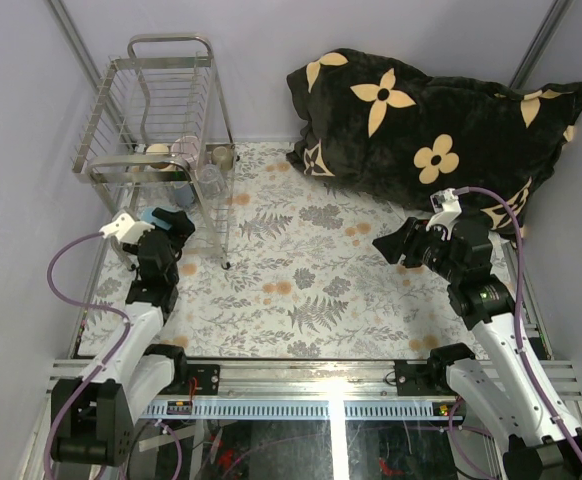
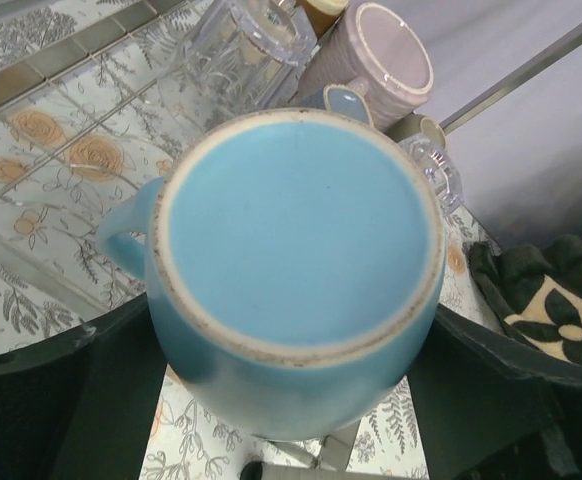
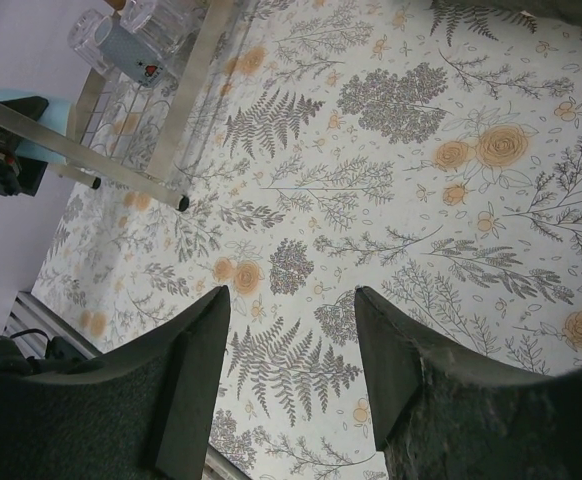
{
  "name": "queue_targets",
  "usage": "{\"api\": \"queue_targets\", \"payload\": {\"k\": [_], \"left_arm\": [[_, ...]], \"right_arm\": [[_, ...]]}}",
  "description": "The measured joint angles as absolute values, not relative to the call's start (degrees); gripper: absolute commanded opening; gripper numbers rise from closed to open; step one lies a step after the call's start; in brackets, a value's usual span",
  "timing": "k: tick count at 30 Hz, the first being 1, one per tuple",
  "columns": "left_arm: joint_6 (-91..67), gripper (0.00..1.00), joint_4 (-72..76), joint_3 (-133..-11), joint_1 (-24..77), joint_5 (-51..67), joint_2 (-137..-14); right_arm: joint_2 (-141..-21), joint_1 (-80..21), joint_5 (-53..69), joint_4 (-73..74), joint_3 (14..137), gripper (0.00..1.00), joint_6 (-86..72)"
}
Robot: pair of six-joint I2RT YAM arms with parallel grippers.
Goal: Unload the cups from the dish rack
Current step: Place the cup at the center of the board.
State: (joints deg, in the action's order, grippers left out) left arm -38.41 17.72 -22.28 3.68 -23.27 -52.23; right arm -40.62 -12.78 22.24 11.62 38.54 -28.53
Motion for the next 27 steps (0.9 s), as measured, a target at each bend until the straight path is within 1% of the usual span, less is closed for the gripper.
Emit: {"api": "queue_targets", "payload": {"k": [11, 27], "left_arm": [[-41.8, 0.2, 8.7, -20.9, 3.7, -20.6, -43.4], [-48.0, 0.21, -5.3, -20.8, 3.6, -16.2, -30.6]], "right_arm": [[-42.3, -12.8, 23.8, 9.5, 38.5, 0.6, -29.1], [-49.6, -13.6, 28.3, 1.5, 38.4, 0.59, -33.4]]}}
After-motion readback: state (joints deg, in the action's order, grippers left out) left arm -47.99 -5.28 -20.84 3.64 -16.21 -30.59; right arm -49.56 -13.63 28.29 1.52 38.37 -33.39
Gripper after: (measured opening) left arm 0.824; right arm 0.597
